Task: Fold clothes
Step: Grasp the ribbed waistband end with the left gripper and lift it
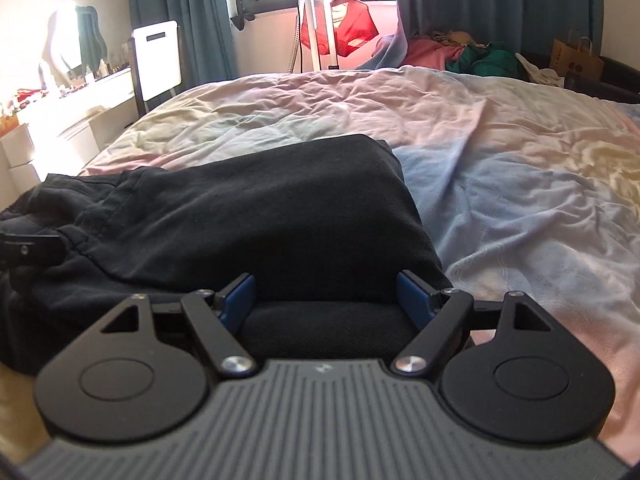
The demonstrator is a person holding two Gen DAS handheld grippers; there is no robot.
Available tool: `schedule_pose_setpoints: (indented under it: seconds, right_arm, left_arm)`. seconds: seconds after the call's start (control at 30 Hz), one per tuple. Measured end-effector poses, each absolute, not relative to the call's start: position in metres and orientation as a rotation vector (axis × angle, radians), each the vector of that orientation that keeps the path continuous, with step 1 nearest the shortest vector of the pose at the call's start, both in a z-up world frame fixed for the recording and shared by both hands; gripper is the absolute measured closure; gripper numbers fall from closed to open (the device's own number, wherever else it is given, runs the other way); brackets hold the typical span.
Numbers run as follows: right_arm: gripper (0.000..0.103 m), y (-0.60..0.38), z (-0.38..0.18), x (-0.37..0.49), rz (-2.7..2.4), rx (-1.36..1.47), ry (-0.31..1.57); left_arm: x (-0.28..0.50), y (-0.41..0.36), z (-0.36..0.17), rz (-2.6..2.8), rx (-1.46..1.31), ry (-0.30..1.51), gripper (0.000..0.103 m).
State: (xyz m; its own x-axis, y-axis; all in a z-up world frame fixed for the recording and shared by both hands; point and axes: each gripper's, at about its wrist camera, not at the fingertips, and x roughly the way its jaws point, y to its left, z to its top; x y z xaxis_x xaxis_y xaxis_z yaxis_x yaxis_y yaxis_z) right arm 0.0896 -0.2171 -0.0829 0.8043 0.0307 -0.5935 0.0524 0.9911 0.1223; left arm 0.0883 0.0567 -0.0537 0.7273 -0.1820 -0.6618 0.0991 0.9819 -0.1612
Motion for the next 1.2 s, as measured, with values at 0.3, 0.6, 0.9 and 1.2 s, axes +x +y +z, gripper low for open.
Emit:
schedule_pose_setpoints:
  seconds: [0.3, 0.6, 0.9, 1.2]
  right_arm:
    - [0.023, -0.222, -0.078, 0.081, -0.009, 0.152, 0.631]
    - [0.024, -0.222, -0.074, 0.076, -0.012, 0.176, 0.621]
    - [0.024, -0.209, -0.057, 0.072, 0.035, 0.13, 0.477]
    - [0.023, -0.176, -0.094, 0.101, 0.146, 0.021, 0.638]
  left_arm:
    - [0.047, 0.171, -0.044, 0.124, -0.535, 0.77, 0.0]
    - [0.018, 0.281, -0.058, 0.359, -0.988, 0.754, 0.003]
    - [0.03, 0.354, -0.115, 0.345, -1.41, 0.579, 0.028]
    - [0.039, 0.36, -0.085, 0.411, -1.16, 0.516, 0.071]
